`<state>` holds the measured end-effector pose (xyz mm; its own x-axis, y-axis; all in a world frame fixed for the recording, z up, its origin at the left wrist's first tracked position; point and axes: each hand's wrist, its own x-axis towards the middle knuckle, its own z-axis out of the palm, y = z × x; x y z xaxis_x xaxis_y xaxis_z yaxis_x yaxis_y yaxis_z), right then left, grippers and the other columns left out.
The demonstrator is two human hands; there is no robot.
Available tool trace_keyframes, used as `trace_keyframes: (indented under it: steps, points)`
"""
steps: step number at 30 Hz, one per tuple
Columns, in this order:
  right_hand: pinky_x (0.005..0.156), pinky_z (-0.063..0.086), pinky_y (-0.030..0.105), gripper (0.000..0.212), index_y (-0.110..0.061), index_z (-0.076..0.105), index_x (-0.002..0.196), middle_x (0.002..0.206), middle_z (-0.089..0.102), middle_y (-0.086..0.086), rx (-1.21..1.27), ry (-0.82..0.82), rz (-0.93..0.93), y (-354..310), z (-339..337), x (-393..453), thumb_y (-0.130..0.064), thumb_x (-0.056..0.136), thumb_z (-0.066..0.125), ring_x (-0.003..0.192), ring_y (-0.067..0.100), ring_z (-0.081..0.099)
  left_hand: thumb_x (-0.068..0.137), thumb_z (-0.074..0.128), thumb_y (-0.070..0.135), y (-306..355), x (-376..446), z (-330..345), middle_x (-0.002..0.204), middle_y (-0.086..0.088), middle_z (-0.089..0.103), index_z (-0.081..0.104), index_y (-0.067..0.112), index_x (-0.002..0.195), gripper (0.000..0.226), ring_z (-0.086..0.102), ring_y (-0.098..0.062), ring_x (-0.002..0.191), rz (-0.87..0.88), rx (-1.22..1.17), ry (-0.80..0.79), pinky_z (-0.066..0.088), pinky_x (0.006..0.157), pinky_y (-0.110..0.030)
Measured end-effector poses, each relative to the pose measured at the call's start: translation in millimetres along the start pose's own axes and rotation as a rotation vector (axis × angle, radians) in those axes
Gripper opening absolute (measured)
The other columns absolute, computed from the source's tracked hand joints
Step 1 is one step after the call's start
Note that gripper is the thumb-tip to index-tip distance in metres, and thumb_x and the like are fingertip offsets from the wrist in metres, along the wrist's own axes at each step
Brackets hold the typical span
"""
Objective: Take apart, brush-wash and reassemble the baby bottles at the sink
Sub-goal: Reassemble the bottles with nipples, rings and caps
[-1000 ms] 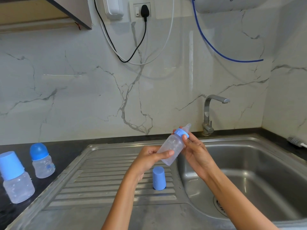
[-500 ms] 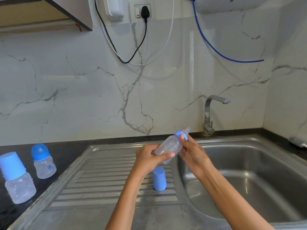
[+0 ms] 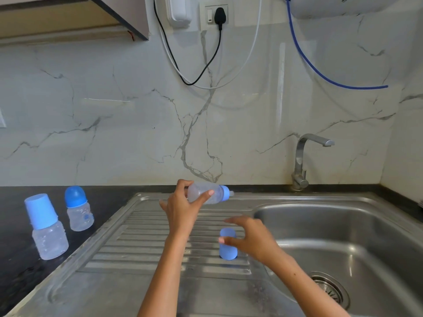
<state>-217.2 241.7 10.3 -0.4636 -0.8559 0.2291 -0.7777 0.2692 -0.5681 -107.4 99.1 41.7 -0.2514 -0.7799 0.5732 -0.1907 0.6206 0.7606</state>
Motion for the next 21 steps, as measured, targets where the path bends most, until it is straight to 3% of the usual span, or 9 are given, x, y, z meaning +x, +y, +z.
trace_keyframes:
  steps: [2, 5, 8, 11, 14, 21]
  points:
    - [0.089, 0.046, 0.026, 0.052, -0.032, 0.059, 0.128, 0.125, 0.062, -0.012, -0.118, -0.023, -0.016, -4, 4, -3, -0.047, 0.08, 0.072, 0.114, 0.011, 0.057, 0.071, 0.074, 0.056, -5, 0, 0, 0.089, 0.012, 0.065, 0.057, 0.029, 0.103, 0.045, 0.06, -0.013, 0.089, 0.022, 0.04, -0.002, 0.026, 0.098, -0.043]
    - [0.082, 0.05, 0.027, 0.042, -0.031, 0.064, 0.12, 0.111, 0.068, -0.006, -0.09, 0.042, 0.062, 0, -1, -2, -0.032, 0.079, 0.074, 0.099, 0.014, 0.063, 0.071, 0.072, 0.058, -9, 1, 0, 0.092, 0.013, 0.065, 0.059, 0.033, 0.103, 0.043, 0.059, -0.013, 0.09, 0.022, 0.064, -0.008, 0.023, 0.105, -0.054]
    - [0.078, 0.047, 0.028, 0.041, -0.019, 0.063, 0.117, 0.106, 0.067, 0.004, 0.153, 0.327, 0.213, 18, -16, 6, -0.013, 0.078, 0.073, 0.097, 0.022, 0.063, 0.071, 0.073, 0.056, -8, 1, 1, 0.095, 0.016, 0.064, 0.059, 0.035, 0.102, 0.04, 0.059, -0.011, 0.093, -0.014, 0.018, -0.02, 0.024, 0.106, -0.054]
    - [0.082, 0.052, 0.035, 0.04, -0.007, 0.057, 0.119, 0.109, 0.062, 0.01, 0.638, 0.501, 0.355, 36, -32, 14, -0.01, 0.083, 0.072, 0.095, 0.023, 0.06, 0.071, 0.077, 0.049, -5, 0, 3, 0.101, 0.011, 0.068, 0.057, 0.041, 0.092, 0.03, 0.062, -0.006, 0.089, -0.098, -0.168, -0.035, 0.045, 0.095, -0.043]
    - [0.085, 0.05, 0.038, 0.039, -0.01, 0.054, 0.122, 0.114, 0.063, 0.014, 1.025, 0.388, 0.46, 48, -40, 17, -0.012, 0.087, 0.07, 0.102, 0.026, 0.062, 0.073, 0.079, 0.04, -2, 0, 5, 0.107, 0.002, 0.068, 0.062, 0.03, 0.098, 0.031, 0.063, -0.012, 0.093, -0.201, -0.333, -0.073, 0.048, 0.073, -0.021]
    - [0.107, 0.031, 0.049, 0.04, -0.028, 0.06, 0.125, 0.111, 0.068, 0.003, 1.098, 0.242, 0.343, 47, -47, 9, -0.018, 0.087, 0.068, 0.106, 0.018, 0.062, 0.077, 0.076, 0.033, 0, 0, 8, 0.104, 0.002, 0.068, 0.065, 0.014, 0.105, 0.036, 0.064, -0.012, 0.095, -0.268, -0.47, -0.157, 0.044, 0.065, -0.01]
